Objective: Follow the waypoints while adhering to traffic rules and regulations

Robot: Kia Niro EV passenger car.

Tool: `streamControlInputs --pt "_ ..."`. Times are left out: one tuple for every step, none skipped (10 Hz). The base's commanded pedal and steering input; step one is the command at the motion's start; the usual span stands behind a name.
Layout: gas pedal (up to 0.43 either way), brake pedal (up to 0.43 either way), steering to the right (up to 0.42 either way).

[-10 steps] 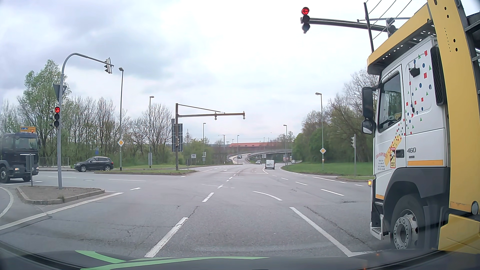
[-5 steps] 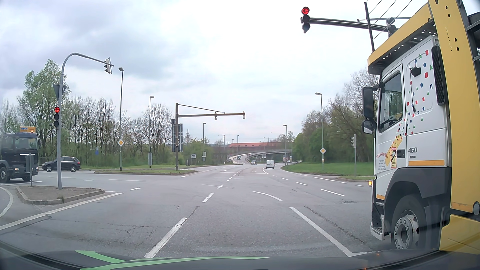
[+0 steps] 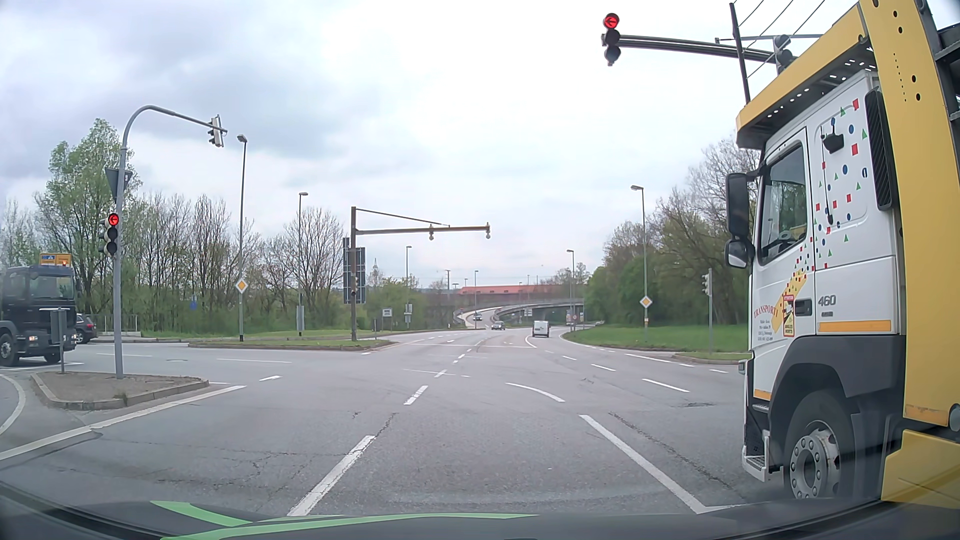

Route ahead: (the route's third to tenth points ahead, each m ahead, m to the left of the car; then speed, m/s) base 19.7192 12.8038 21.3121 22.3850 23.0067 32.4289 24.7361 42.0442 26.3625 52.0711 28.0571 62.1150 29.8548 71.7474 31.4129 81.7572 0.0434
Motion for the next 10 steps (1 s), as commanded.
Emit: streamControlInputs --pt "0.0 0.061 0.007" --pt "0.0 0.055 0.008" --pt "0.0 0.049 0.007" --pt "0.0 0.043 0.008" --pt "0.0 0.037 0.008" --pt "0.0 0.0 0.007" --pt "0.0 0.0 0.007" --pt "0.0 0.0 0.007" --pt "0.0 0.0 0.007" --pt "0.0 0.0 0.007"
